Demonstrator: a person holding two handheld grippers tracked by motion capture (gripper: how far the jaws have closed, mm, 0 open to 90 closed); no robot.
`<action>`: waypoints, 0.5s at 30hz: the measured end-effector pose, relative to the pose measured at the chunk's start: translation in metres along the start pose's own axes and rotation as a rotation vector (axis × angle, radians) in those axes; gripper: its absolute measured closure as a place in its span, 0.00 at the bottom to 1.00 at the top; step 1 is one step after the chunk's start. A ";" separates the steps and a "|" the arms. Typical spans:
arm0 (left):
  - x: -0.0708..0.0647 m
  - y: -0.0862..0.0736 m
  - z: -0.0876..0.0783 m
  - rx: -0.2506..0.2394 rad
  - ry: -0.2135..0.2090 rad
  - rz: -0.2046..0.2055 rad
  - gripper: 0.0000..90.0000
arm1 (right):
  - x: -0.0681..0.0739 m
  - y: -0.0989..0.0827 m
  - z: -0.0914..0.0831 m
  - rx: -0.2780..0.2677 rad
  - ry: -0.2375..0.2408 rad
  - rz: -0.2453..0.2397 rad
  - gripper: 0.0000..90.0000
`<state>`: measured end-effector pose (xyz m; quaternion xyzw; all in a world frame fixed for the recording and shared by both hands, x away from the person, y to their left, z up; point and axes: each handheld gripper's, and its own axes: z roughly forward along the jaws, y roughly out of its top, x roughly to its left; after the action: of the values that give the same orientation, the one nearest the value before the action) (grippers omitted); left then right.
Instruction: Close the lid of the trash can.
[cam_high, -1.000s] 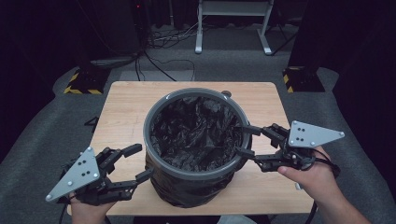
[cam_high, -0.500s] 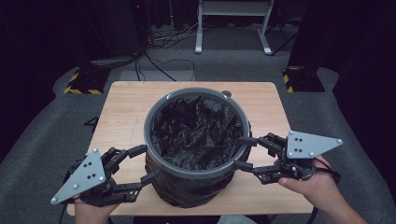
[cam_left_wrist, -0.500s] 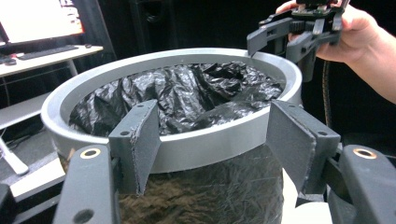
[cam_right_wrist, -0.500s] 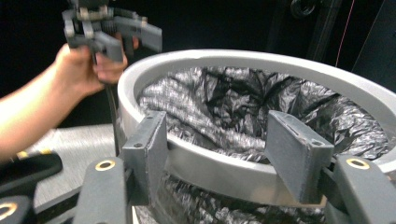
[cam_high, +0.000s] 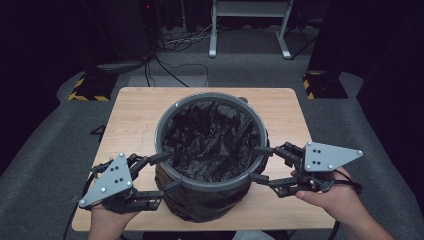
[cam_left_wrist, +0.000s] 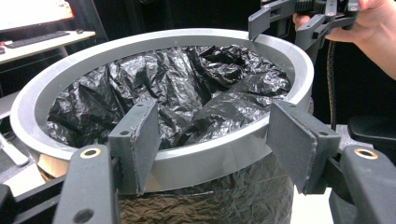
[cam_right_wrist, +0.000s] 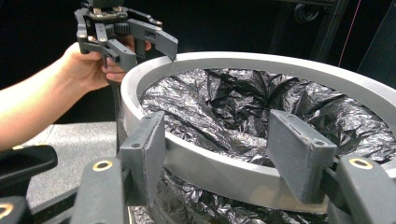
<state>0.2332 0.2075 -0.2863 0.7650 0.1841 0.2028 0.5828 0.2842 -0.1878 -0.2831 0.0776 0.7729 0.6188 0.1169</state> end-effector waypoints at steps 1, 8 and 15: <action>0.001 0.000 -0.001 -0.005 -0.004 -0.003 0.39 | -0.001 0.001 -0.001 0.003 0.010 0.012 0.42; 0.016 0.006 -0.013 -0.046 0.054 -0.028 0.39 | -0.031 0.022 -0.006 -0.034 -0.063 0.029 0.42; 0.032 0.004 -0.007 0.024 0.050 -0.073 0.39 | -0.087 0.016 0.013 0.077 -0.138 0.104 0.45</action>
<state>0.2565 0.2290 -0.2779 0.7595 0.2285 0.1982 0.5758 0.3709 -0.1950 -0.2631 0.1646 0.7812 0.5870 0.1345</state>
